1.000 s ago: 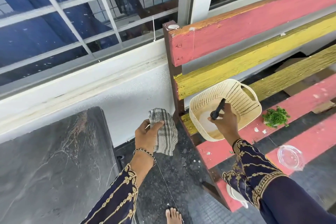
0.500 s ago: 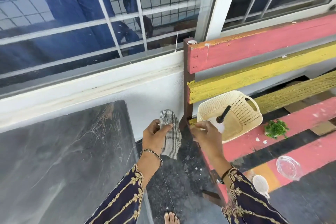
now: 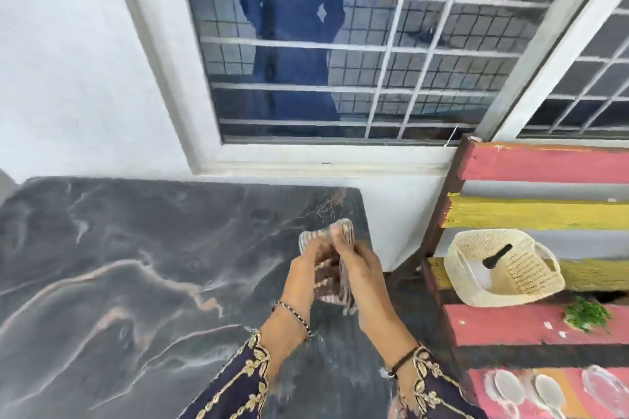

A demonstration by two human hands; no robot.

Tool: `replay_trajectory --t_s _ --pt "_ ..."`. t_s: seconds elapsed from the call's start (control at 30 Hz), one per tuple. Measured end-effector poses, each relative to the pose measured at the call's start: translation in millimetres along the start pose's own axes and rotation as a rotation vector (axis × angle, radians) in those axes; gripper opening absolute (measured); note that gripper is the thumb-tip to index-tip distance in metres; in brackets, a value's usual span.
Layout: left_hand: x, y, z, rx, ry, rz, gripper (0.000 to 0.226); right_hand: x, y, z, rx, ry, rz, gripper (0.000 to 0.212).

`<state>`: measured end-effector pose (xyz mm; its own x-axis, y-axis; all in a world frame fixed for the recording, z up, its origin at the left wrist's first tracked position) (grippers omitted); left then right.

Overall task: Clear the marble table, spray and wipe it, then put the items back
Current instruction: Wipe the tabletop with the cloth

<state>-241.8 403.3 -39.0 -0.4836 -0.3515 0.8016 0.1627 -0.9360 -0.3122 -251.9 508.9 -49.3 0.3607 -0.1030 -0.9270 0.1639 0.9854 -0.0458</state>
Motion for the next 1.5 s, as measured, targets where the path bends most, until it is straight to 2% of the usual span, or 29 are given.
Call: replay_trajectory --t_s 0.1,0.23,0.33,0.43,0.63,0.77,0.87,0.97,1.07,1.13,1.27,1.4,1.5 --pt "18.9 76.6 40.1 0.030 -0.025 0.001 0.037 18.4 -65.8 36.7 -0.040 -0.031 0.069 0.033" --pt "35.6 175.3 89.2 0.049 -0.033 -0.073 0.032 51.2 -152.0 85.3 -0.093 -0.133 0.057 0.044" --pt "49.3 249.1 125.8 0.058 -0.057 -0.127 0.027 64.3 -213.5 119.3 -0.131 -0.121 0.110 0.030" --pt "57.6 314.7 157.1 0.129 -0.069 -0.132 0.024 76.8 -268.2 143.4 -0.207 -0.124 0.250 0.054" --pt "64.0 430.2 202.5 0.320 -0.072 -0.043 0.024 80.1 -354.3 166.6 -0.296 -0.040 0.423 0.042" --pt "55.9 504.6 222.6 0.435 -0.063 0.033 0.023 73.3 -424.3 177.6 -0.369 0.155 0.641 0.044" --pt "48.4 554.5 232.6 0.510 -0.055 0.059 0.020 76.0 -485.0 196.4 -0.504 0.352 0.746 0.048" --pt "45.2 598.0 235.6 0.574 -0.038 0.088 0.019 123.7 -549.1 210.4 -0.772 0.483 0.969 0.050" --pt "44.2 638.2 230.1 0.620 0.007 0.099 0.017 196.0 -583.0 210.3 -0.984 0.338 1.210 0.070" --pt "45.4 660.8 225.1 0.625 0.047 0.080 0.020 212.6 -595.9 202.6 -0.934 0.318 1.173 0.072" --pt "47.0 698.4 205.1 0.655 0.123 0.100 0.019 214.8 -613.7 180.9 -0.705 0.468 1.170 0.061" --pt "50.7 714.6 179.5 0.631 0.160 0.127 0.015 226.5 -629.1 175.6 -0.598 0.568 1.302 0.079" --pt "51.9 719.9 167.4 0.592 0.182 0.123 0.018 238.7 -635.1 173.9 -0.490 0.629 1.401 0.080"
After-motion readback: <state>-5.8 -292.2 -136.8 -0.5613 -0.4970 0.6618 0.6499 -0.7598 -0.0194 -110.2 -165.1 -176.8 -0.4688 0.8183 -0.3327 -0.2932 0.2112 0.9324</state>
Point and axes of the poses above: each hand's wrist, its own z-axis away from the middle knuckle, its own y-axis out of the back of the hand, x = y × z, the point moved 10 cm from there along -z, towards the middle knuckle, and after that the axes turned 1 degree about -y, right-handed, at the moved point
